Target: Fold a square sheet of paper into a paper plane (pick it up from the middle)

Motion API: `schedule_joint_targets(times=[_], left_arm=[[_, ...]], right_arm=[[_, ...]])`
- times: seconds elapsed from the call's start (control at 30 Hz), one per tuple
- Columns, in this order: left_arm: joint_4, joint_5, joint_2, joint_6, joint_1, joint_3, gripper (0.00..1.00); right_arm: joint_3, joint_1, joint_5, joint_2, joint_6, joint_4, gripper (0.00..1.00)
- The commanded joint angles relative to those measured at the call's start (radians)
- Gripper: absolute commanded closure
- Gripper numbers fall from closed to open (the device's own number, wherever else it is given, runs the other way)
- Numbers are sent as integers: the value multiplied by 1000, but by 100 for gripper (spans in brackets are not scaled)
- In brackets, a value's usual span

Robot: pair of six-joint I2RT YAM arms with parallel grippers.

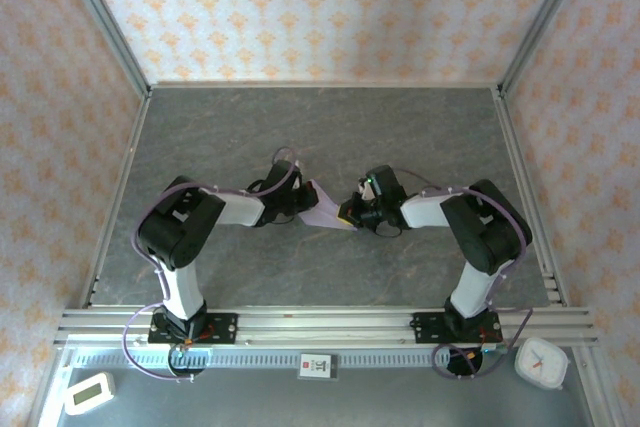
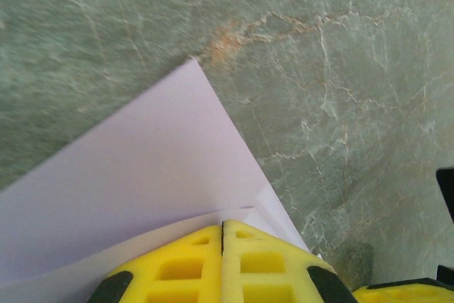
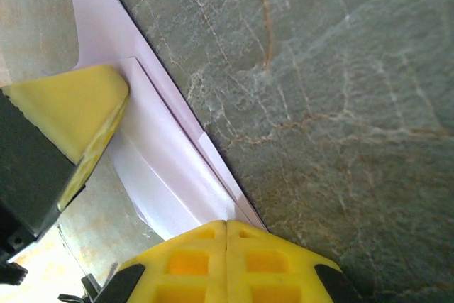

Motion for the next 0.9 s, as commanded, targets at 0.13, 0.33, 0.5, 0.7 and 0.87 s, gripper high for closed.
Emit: schedule_joint_targets(times=[0.13, 0.33, 0.5, 0.7, 0.87], left_arm=[[-124, -126, 0, 32, 120, -22, 100], [-131, -140, 4, 61, 207, -22, 100], [-126, -164, 8, 73, 292, -19, 100], [-129, -116, -127, 31, 299, -9, 100], [-99, -53, -245, -139, 125, -8, 100]], right_arm=[[-99, -22, 203, 73, -7, -274, 100], [-104, -23, 215, 73, -9, -280, 100], [-115, -23, 215, 76, -10, -273, 100], [-118, -23, 209, 67, -17, -274, 100], [-115, -22, 205, 70, -16, -267, 100]])
